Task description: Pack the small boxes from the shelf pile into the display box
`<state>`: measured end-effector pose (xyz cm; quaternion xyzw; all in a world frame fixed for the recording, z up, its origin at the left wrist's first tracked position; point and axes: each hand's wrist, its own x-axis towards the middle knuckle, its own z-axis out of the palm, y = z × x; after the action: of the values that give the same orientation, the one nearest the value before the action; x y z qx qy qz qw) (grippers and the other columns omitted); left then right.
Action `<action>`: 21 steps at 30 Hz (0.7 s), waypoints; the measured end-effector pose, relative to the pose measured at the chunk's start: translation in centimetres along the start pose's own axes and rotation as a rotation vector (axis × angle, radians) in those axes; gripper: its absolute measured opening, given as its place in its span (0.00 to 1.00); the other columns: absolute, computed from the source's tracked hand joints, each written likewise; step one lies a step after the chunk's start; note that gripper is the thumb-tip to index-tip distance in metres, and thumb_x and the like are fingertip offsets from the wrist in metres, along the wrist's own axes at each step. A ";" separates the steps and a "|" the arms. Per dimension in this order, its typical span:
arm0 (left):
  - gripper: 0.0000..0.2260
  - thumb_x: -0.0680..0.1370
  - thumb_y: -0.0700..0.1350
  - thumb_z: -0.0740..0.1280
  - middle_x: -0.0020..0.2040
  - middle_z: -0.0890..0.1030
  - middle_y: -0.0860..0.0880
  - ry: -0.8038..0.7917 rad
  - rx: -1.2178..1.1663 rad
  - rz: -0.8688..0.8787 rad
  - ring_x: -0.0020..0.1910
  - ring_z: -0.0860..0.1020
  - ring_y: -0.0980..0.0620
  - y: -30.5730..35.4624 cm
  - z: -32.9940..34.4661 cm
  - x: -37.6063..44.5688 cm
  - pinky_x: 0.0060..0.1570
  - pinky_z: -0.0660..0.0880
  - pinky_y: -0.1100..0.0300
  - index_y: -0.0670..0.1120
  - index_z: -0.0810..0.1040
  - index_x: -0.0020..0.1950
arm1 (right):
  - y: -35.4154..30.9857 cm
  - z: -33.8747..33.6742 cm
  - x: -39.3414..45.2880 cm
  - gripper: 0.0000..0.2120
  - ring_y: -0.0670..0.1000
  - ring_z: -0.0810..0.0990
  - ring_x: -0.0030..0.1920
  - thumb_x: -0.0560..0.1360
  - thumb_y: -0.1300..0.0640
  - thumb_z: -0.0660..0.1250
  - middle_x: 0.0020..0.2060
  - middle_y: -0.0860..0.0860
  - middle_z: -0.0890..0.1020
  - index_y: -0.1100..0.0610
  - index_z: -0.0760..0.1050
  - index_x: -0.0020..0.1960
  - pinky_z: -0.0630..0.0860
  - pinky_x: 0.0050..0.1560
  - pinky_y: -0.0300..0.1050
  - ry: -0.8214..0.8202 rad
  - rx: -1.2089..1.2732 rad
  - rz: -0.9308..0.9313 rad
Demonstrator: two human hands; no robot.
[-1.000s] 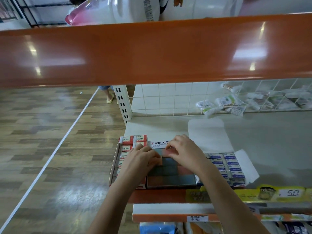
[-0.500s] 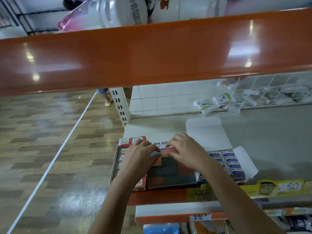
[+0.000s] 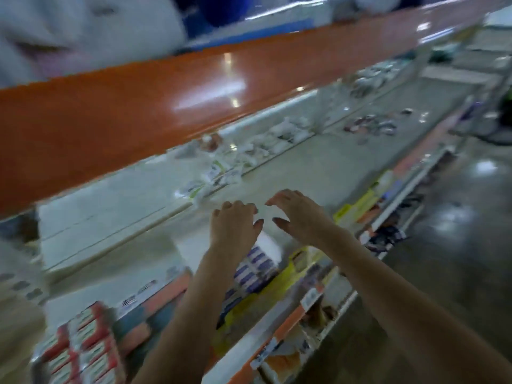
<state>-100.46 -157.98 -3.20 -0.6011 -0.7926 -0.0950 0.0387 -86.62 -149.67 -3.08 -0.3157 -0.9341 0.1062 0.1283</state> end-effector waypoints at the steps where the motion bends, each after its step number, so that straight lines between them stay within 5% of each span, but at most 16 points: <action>1: 0.16 0.78 0.56 0.61 0.58 0.76 0.48 -0.007 -0.011 0.046 0.59 0.72 0.47 2.0 0.5 1.1 0.56 0.68 0.53 0.52 0.73 0.63 | 1.9 -0.8 -0.7 0.19 0.52 0.68 0.65 0.78 0.53 0.62 0.66 0.51 0.70 0.53 0.68 0.68 0.67 0.63 0.46 0.006 -0.013 0.044; 13: 0.16 0.76 0.56 0.61 0.58 0.75 0.48 -0.029 -0.054 0.280 0.60 0.71 0.46 26.2 7.3 14.5 0.54 0.70 0.53 0.52 0.71 0.62 | 27.3 -9.9 -6.8 0.21 0.55 0.67 0.67 0.77 0.55 0.63 0.67 0.54 0.69 0.55 0.67 0.69 0.67 0.63 0.50 0.031 -0.126 0.344; 21: 0.17 0.77 0.53 0.63 0.59 0.74 0.46 -0.096 -0.125 0.261 0.59 0.71 0.45 34.3 10.4 23.7 0.55 0.70 0.54 0.49 0.72 0.63 | 39.4 -11.8 -5.7 0.19 0.58 0.70 0.64 0.77 0.57 0.62 0.64 0.55 0.71 0.56 0.67 0.68 0.70 0.61 0.52 -0.022 -0.098 0.385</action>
<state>-73.49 -124.68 -5.66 -0.7042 -0.7011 -0.1094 -0.0248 -56.41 -121.14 -3.96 -0.4931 -0.8619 0.0866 0.0801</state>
